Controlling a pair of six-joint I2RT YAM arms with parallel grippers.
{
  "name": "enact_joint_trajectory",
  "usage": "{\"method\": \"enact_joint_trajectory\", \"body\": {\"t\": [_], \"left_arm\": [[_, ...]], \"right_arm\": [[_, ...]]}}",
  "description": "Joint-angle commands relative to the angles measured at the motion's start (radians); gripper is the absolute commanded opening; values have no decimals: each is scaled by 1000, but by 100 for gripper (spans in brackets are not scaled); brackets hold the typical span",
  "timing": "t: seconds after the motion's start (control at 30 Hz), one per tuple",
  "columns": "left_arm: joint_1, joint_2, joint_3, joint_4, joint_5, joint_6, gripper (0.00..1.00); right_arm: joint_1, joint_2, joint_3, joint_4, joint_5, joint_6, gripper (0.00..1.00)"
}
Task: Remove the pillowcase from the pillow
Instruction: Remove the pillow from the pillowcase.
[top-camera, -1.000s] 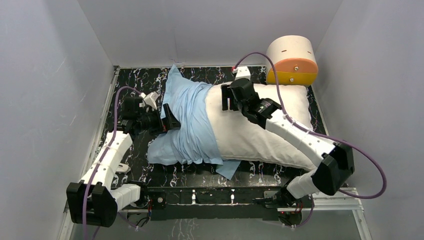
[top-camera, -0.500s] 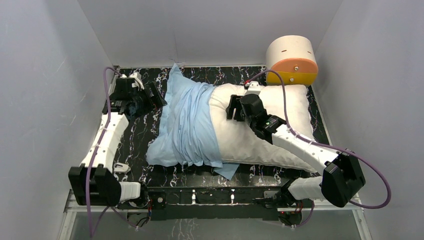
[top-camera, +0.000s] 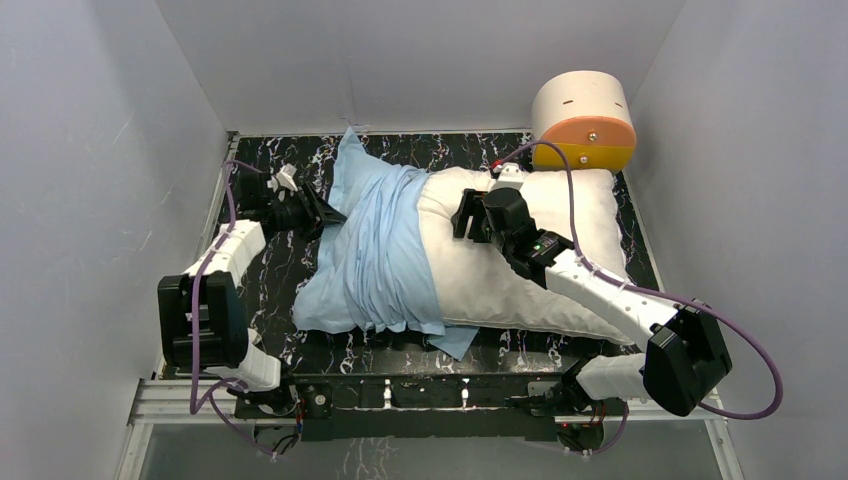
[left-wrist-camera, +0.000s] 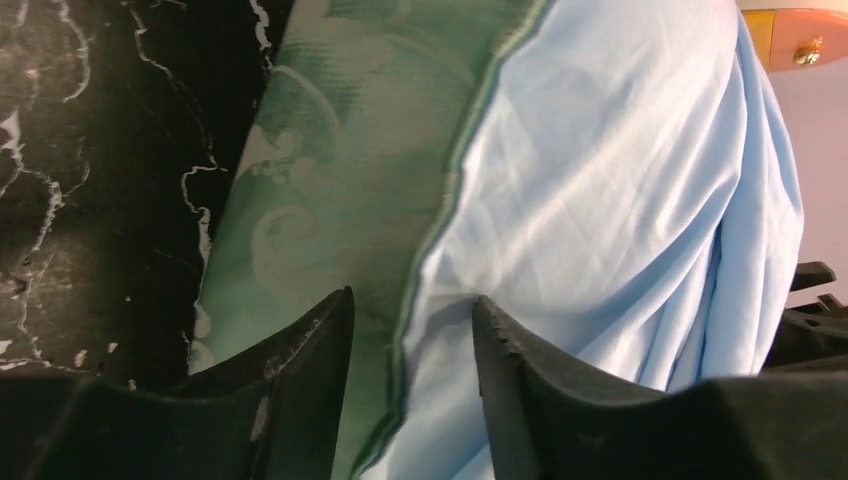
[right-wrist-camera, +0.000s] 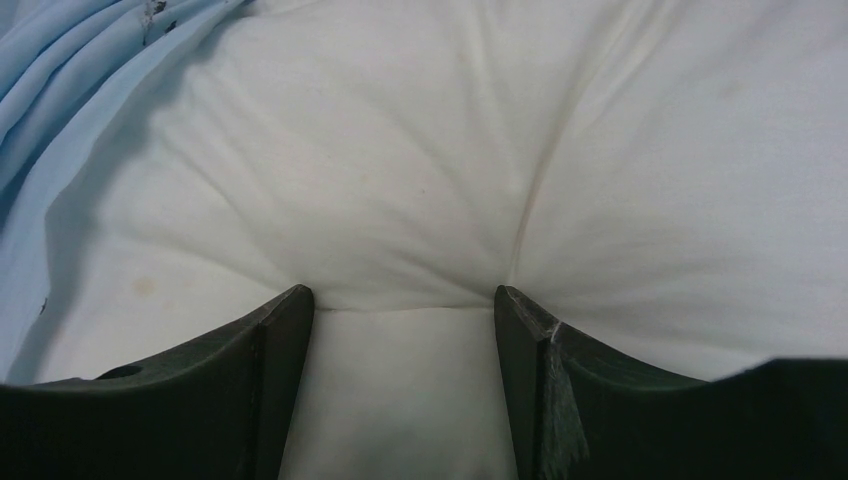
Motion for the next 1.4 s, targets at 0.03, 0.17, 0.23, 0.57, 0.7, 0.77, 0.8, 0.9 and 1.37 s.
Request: {"method": "enact_joint_trajectory", "body": {"t": [0.03,0.17,0.23,0.57,0.7,0.77,0.8,0.9,1.37], "left_arm": [[71,-58,-50,102,116,-60,14],[100,-80,-35,39,98,-19,0],[110,-96,-3,-36,37,31,0],[249,-224,270,-404,-577,166,0],[309,-227,334,-436,-667,196,0],[325,-215,364,-448,-720,211,0],[332,-207,375,-448,-734,222,0],[348,-157,467,-475,-813,275,0],[357,-206,94,-372,-122,148,90]], "right_arm": [[10,41,-58,-277,-83,38,73],[10,43,-59,-281,-80,45,73],[10,45,-55,-286,-70,52,73],[-8,36,-66,-330,15,121,73],[-25,29,-72,-336,21,144,73],[-31,24,-72,-340,23,152,73],[-34,24,-74,-344,23,157,73],[-45,21,-76,-350,23,168,73],[-50,19,-40,-318,-79,156,77]]}}
